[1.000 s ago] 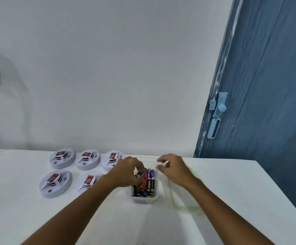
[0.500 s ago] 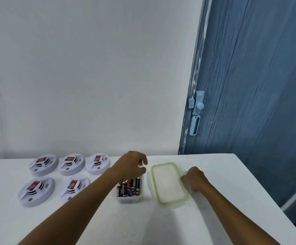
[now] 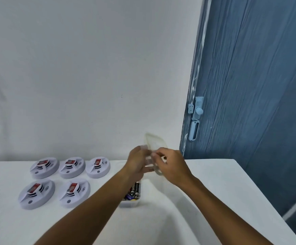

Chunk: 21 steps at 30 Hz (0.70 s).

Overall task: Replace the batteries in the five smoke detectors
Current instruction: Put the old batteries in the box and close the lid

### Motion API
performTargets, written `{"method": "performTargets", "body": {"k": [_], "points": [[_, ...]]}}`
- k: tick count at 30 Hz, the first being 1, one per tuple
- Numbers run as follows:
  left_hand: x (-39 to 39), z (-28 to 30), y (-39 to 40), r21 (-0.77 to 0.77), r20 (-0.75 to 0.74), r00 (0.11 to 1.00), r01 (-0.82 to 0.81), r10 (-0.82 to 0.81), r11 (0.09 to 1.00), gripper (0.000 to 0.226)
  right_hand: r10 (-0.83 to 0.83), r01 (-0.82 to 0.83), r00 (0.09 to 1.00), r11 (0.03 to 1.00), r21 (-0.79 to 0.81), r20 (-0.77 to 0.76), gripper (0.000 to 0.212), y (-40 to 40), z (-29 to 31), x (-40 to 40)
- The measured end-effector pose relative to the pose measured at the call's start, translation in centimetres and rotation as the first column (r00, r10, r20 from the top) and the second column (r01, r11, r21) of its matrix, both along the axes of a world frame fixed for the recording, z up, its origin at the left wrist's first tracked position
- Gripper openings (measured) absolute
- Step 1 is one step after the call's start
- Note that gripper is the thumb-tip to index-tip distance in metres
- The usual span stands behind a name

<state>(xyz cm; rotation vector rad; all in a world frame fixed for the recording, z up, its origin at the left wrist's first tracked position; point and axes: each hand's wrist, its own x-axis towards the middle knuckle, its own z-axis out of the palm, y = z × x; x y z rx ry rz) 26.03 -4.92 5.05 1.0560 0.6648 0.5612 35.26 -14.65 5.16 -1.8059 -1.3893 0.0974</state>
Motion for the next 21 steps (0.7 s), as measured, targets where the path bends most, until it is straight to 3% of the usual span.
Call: {"method": "performTargets", "body": {"k": [3, 4, 6, 8, 9, 10, 13, 17, 21], "points": [[-2.0, -0.6, 1.9, -0.056, 0.063, 0.998, -0.015, 0.019, 0.998, 0.016, -0.153, 0.151, 0.988, 0.973, 0.175, -0.003, 0.015, 0.8, -0.9, 1.5], [-2.8, -0.7, 2.4, -0.075, 0.085, 0.996, 0.002, 0.004, 0.997, 0.017, -0.216, 0.223, 0.975, 0.962, 0.157, -0.062, 0.023, 1.1, -1.2, 2.0], [-4.4, -0.9, 3.2, -0.084, 0.108, 0.994, 0.038, -0.029, 0.996, 0.017, -0.267, 0.273, 0.897, 0.961, -0.034, -0.353, 0.042, 1.5, -1.4, 2.8], [-6.0, -1.0, 3.9, -0.078, 0.099, 0.994, 0.049, -0.041, 0.996, 0.017, -0.215, 0.114, 0.662, 0.976, -0.187, -0.718, 0.04, 1.7, -1.2, 2.8], [-6.6, -1.2, 4.2, -0.073, 0.091, 0.995, 0.055, -0.048, 0.996, 0.018, -0.172, 0.012, 0.527, 0.981, -0.195, -0.833, 0.03, 1.8, -1.3, 2.7], [-7.2, -1.4, 4.4, -0.072, 0.083, 0.995, 0.061, -0.055, 0.996, 0.019, -0.14, -0.052, 0.455, 0.982, -0.183, -0.879, 0.02, 1.9, -1.4, 2.4], [-9.0, -1.9, 5.3, -0.021, -0.009, 0.999, 0.031, -0.031, 0.999, 0.021, -0.11, -0.096, 0.454, 0.98, -0.172, -0.884, 0.008, 2.6, -2.1, 1.4], [-10.7, -2.2, 6.1, 0.135, -0.232, 0.968, -0.066, 0.097, 0.989, 0.004, -0.115, -0.125, 0.42, 0.975, -0.183, -0.9, 0.009, 3.2, -3.0, 0.2], [-11.7, -3.3, 6.4, 0.27, -0.401, 0.899, -0.068, 0.176, 0.961, 0.016, -0.146, -0.128, 0.413, 0.968, -0.216, -0.899, 0.012, 3.3, -4.5, -1.1]]}}
